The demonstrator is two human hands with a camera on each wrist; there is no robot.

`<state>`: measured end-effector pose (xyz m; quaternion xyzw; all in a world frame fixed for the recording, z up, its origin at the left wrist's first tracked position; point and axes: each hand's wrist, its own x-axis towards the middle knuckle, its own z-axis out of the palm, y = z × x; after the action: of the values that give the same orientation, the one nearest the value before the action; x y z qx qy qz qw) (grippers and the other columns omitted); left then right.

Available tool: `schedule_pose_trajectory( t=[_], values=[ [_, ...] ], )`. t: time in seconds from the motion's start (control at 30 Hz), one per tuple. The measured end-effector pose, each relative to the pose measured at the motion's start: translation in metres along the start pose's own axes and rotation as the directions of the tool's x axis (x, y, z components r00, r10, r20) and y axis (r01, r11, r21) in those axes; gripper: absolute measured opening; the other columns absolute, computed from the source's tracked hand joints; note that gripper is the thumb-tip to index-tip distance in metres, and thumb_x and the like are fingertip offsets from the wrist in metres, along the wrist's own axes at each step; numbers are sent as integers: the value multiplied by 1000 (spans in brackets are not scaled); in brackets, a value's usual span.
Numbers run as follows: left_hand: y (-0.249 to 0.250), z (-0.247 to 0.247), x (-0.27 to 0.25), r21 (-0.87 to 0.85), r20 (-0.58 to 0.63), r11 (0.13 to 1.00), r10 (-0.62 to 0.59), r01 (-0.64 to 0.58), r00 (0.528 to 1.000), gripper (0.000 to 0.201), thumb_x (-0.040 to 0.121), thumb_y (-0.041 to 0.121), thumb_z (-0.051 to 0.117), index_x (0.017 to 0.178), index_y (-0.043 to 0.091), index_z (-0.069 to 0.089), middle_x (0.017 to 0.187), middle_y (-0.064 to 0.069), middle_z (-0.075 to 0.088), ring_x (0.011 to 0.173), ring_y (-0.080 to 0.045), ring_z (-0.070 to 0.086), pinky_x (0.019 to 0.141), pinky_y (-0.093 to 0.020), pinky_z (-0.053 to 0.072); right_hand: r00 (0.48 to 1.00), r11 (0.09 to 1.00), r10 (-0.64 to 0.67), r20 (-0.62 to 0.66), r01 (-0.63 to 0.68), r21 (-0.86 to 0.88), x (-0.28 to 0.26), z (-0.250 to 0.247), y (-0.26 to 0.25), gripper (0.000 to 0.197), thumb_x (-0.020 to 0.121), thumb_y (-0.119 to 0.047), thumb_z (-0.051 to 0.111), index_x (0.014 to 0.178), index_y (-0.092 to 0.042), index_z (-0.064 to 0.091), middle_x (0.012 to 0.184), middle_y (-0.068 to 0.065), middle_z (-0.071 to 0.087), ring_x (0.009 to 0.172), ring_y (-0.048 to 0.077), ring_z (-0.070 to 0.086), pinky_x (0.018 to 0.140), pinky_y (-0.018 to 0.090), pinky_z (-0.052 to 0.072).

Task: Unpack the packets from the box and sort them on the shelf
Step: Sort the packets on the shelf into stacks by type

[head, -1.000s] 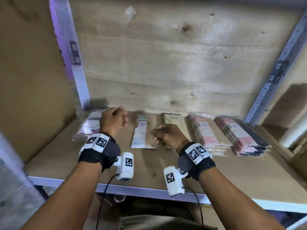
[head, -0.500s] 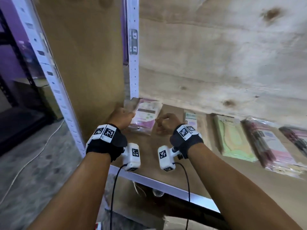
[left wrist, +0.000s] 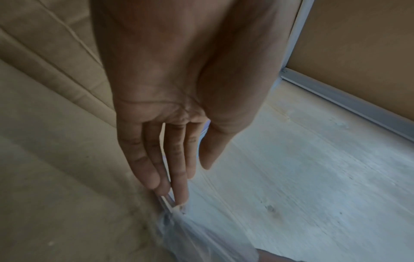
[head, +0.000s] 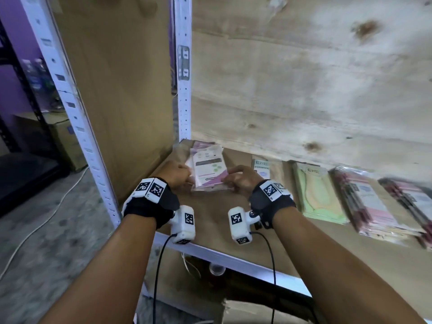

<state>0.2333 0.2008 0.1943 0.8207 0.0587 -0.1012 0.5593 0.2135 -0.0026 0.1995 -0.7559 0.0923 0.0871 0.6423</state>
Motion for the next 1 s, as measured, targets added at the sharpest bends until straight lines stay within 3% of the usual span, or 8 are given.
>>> schedule_pose_trajectory(
  t=[0.1,0.23,0.43,0.57,0.67,0.8,0.9,1.0],
  values=[
    [3,5,-8,-48,43,998,37,-35,998,28,78,-13,70,96,7,62,77,-16,73,71,-28,73,74,-42,62,1000,988,5,-12,-3,153,-18,-19,-9,31,88,19,54,110,-3,48,70,16,55,50,18,46,48,28,32],
    [17,18,-21,233,22,934,271,-269,962,47,79,-6,71,123,9,61,86,3,70,91,-17,69,83,-28,54,998,965,-65,12,60,254,-44,-50,-22,19,90,14,53,92,-5,57,74,15,54,41,13,49,50,28,33],
    [54,51,-44,358,-106,764,605,-537,789,54,73,21,84,124,21,66,122,-7,66,122,-31,52,107,-46,39,995,947,-83,61,59,317,-76,-98,-34,17,92,0,54,81,-4,65,74,14,59,59,17,52,44,18,43],
    [72,83,-54,334,-98,709,682,-621,725,38,76,30,82,112,24,71,113,-3,67,116,-26,54,102,-46,42,997,915,-70,42,47,401,-99,-131,-37,8,95,-6,55,97,-5,63,79,14,63,59,17,57,47,18,45],
    [80,109,-58,242,-57,689,713,-683,699,10,81,34,77,80,27,70,82,5,67,87,-21,64,81,-35,51,997,876,-70,18,53,480,-116,-156,-39,9,97,-17,57,103,-10,59,80,12,69,58,16,62,49,19,47],
    [92,133,-63,134,-34,645,761,-752,647,20,84,37,73,72,25,63,69,7,68,64,-6,58,66,-24,45,991,860,-137,-13,125,495,-134,-187,-38,33,94,-47,58,93,-14,58,90,10,73,66,19,65,55,24,44],
    [96,149,-68,-11,-3,661,751,-751,661,20,86,34,73,80,16,68,76,2,72,68,-4,59,67,-24,46,983,864,-173,-65,183,468,-141,-201,-26,38,94,-51,55,97,-14,63,85,6,66,64,16,58,52,24,38],
    [96,164,-72,-188,73,729,678,-658,731,17,88,27,71,86,11,72,82,-5,74,70,-5,58,68,-25,46,961,950,-216,-174,248,190,-138,-205,3,24,88,-34,67,101,-16,76,93,0,63,69,13,47,60,24,37]
  ],
)
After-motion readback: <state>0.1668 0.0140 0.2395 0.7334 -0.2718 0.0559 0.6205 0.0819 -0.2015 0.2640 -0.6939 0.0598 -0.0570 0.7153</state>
